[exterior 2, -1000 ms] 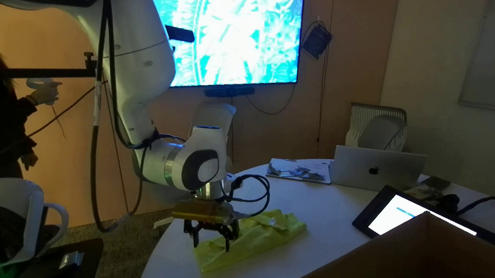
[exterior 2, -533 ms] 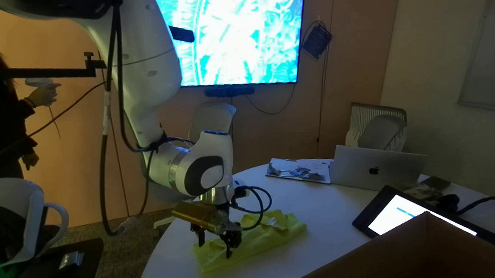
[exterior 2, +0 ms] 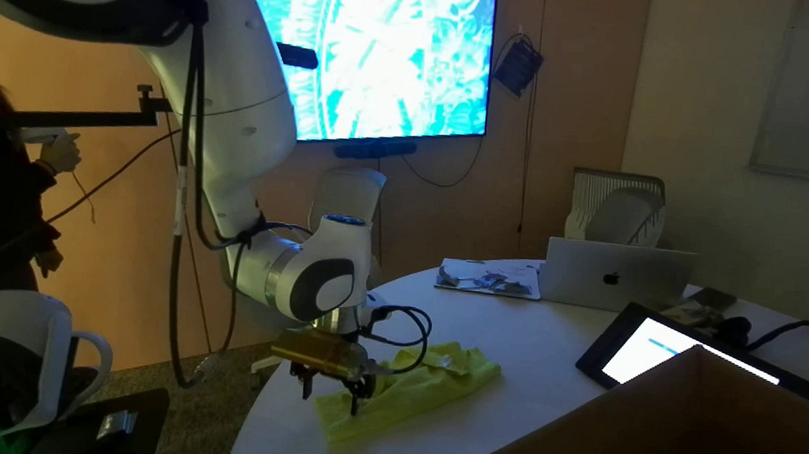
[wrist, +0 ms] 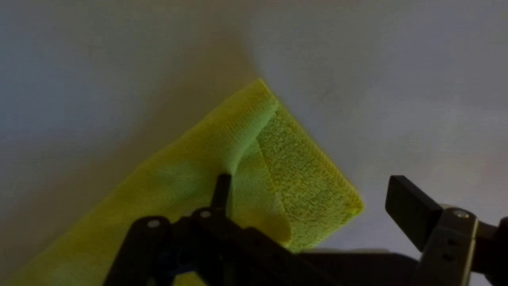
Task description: Put the marker on the towel, fold the towel twice, put the towel inside the box
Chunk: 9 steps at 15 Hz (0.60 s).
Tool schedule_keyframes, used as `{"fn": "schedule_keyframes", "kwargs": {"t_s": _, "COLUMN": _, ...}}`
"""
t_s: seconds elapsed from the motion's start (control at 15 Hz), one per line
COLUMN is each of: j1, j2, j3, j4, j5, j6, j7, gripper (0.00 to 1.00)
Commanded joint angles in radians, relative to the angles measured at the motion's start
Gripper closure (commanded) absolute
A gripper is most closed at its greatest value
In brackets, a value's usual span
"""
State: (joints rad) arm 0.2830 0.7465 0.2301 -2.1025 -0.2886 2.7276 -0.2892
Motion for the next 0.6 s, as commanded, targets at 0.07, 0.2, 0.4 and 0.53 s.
{"fn": "schedule_keyframes", "kwargs": {"t_s": 0.07, "j1": -0.017, "j2": 0.009, "j3": 0.012, "j4": -0.013, "j5": -0.025, "j6": 0.069, "j7": -0.055, "gripper": 0.0}}
{"fn": "schedule_keyframes", "kwargs": {"t_s": 0.2, "j1": -0.009, "j2": 0.02, "j3": -0.002, "j4": -0.008, "j5": -0.041, "j6": 0.098, "j7": -0.063, "gripper": 0.0}}
{"fn": "schedule_keyframes", "kwargs": {"t_s": 0.4, "j1": -0.006, "j2": 0.039, "j3": -0.015, "j4": -0.003, "j5": -0.068, "j6": 0.143, "j7": -0.081, "gripper": 0.0}}
{"fn": "schedule_keyframes", "kwargs": {"t_s": 0.53, "j1": 0.0, "j2": 0.053, "j3": -0.029, "j4": -0.002, "j5": -0.093, "j6": 0.169, "j7": -0.088, "gripper": 0.0}}
